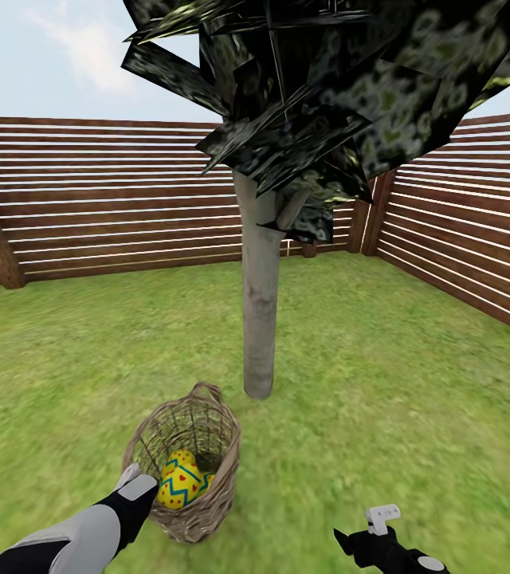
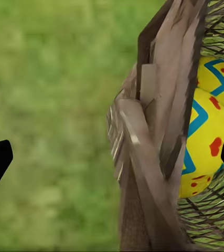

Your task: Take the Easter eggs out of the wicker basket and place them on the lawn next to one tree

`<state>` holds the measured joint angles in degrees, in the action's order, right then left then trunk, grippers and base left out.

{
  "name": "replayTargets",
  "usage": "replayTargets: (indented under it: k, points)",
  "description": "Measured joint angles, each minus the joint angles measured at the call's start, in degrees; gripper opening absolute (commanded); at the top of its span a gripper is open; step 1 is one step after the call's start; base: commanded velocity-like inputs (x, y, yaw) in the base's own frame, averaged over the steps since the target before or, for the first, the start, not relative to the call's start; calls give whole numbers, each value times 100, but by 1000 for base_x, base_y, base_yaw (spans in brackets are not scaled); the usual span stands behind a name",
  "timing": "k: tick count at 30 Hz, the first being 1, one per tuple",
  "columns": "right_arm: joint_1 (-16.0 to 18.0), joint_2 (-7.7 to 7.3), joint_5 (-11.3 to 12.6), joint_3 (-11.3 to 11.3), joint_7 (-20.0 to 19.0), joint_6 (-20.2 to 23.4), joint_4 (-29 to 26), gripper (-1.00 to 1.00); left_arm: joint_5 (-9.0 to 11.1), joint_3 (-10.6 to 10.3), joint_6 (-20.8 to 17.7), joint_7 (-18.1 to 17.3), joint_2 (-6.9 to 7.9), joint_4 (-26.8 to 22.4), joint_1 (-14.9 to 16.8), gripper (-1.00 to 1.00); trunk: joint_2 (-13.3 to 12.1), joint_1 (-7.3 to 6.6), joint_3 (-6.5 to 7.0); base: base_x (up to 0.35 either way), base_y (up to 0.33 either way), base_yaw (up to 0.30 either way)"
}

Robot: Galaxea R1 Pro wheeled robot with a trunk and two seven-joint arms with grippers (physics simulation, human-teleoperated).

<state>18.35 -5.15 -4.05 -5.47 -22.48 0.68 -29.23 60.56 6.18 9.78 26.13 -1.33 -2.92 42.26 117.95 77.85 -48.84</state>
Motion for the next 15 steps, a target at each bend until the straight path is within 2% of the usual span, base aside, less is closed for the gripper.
replayTargets:
  k: [2,15]
  points:
    - [0,0,0,0,0,-4,3,100,-7,-9,3,-6,-4,-6,0,100,0,0,0,0,0,0]
    - [0,0,4,0,0,-4,8,100,-19,-9,0,13,11,-31,5,100,-520,-285,233,0,0,0]
